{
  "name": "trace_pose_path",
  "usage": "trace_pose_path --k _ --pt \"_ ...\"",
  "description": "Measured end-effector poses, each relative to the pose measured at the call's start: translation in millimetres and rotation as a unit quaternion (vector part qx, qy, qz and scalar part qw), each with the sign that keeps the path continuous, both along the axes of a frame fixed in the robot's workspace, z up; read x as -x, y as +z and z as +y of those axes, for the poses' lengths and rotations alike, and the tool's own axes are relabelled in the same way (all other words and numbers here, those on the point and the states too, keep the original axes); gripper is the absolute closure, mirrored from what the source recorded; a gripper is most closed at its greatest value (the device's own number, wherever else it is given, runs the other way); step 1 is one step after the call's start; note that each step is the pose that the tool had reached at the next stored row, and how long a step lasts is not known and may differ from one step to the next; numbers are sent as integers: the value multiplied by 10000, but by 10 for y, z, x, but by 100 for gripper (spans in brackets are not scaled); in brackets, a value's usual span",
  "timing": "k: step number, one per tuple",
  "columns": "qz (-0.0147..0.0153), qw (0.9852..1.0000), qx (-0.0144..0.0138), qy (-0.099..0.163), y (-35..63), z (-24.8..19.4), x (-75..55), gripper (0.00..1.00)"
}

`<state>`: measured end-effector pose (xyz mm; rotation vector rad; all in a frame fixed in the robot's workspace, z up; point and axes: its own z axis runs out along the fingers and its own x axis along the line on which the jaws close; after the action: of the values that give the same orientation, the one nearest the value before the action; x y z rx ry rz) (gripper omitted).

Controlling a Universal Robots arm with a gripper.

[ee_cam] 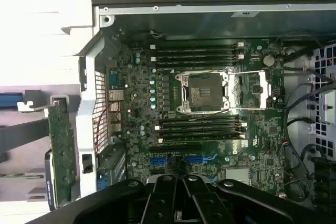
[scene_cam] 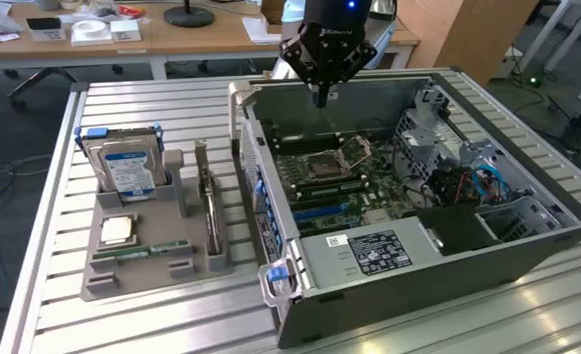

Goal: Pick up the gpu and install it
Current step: 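Reach for the gpu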

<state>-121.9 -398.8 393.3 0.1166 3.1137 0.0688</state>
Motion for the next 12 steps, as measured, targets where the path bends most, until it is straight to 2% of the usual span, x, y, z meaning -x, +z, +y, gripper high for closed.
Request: trace_pose_path --k 12 --pt "-1 10000 -1 -1 -1 0 4 89"
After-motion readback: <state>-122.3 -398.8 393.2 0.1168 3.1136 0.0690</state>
